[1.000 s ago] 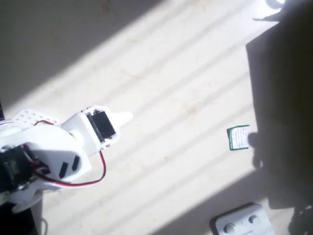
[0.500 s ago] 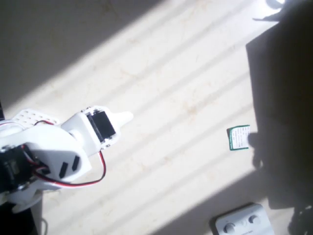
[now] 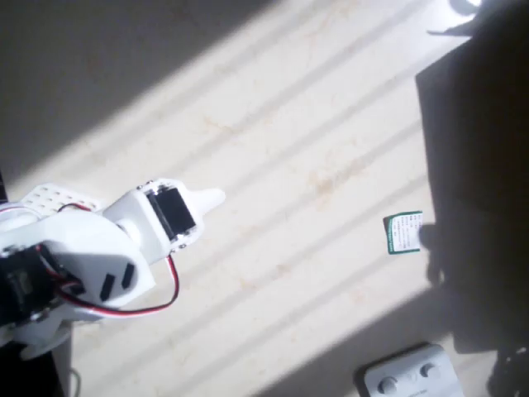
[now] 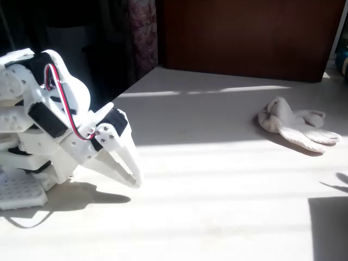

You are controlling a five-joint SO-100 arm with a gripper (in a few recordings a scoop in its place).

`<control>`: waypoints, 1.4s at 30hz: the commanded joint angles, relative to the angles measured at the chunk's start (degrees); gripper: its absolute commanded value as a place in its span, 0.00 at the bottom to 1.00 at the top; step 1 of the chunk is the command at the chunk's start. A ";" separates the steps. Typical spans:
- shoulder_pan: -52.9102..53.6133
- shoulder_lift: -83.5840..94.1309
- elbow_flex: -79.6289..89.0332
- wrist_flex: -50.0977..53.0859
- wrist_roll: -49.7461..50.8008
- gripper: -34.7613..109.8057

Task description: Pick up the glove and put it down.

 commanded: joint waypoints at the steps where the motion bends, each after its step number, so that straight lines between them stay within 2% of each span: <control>1: 0.26 0.26 -0.53 0.00 -0.35 0.25; 11: 0.18 0.26 -1.05 -0.53 0.35 0.25; 17: 0.18 -0.53 -6.59 -5.54 0.35 0.25; 23: 0.18 -4.66 -14.59 -5.45 0.35 0.25; 35: -1.23 -46.76 -51.77 -5.89 0.35 0.25; 42: -10.20 -69.35 -76.11 -5.89 0.35 0.25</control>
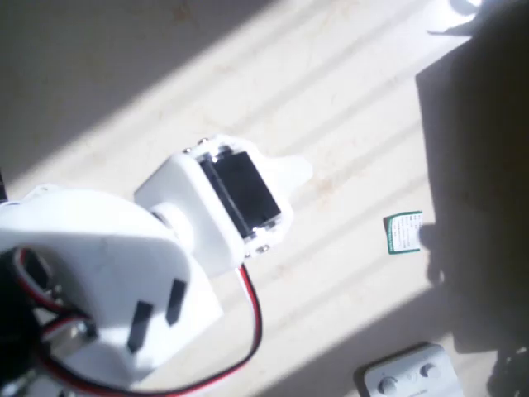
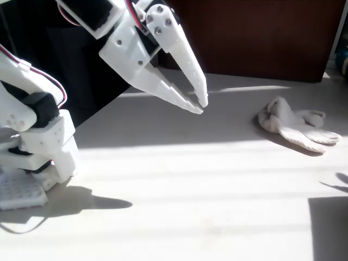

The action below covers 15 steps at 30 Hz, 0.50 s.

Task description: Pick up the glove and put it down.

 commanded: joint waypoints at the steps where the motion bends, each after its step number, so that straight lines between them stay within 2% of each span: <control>1: -5.36 -10.28 -13.71 -0.88 0.35 0.25; 15: -18.37 -51.42 -52.56 -3.43 0.53 0.25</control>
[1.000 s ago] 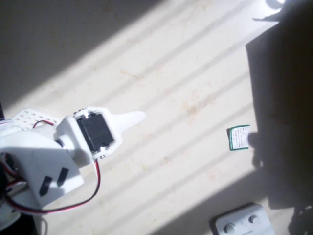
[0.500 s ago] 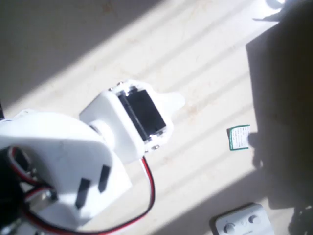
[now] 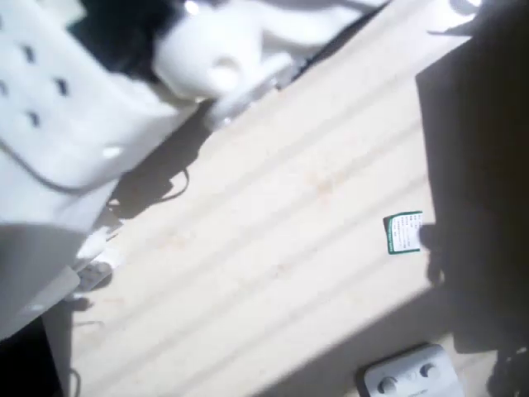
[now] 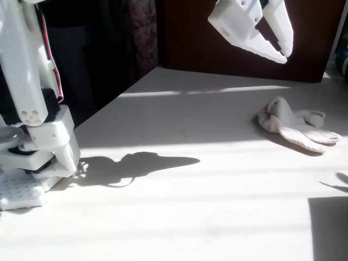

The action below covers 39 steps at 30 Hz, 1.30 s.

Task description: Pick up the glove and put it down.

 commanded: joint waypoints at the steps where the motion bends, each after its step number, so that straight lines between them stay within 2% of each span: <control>1: -2.99 -8.61 -9.84 -0.79 0.53 0.25; 7: -5.98 -23.29 -21.01 -0.79 4.83 0.25; 14: -7.82 -33.40 -28.48 -0.79 5.45 0.25; 18: -7.91 -35.07 -29.18 -0.79 5.54 0.28; 27: -8.35 -35.16 -28.56 0.00 5.54 0.44; 39: -8.96 -38.94 -28.56 -0.70 5.54 0.44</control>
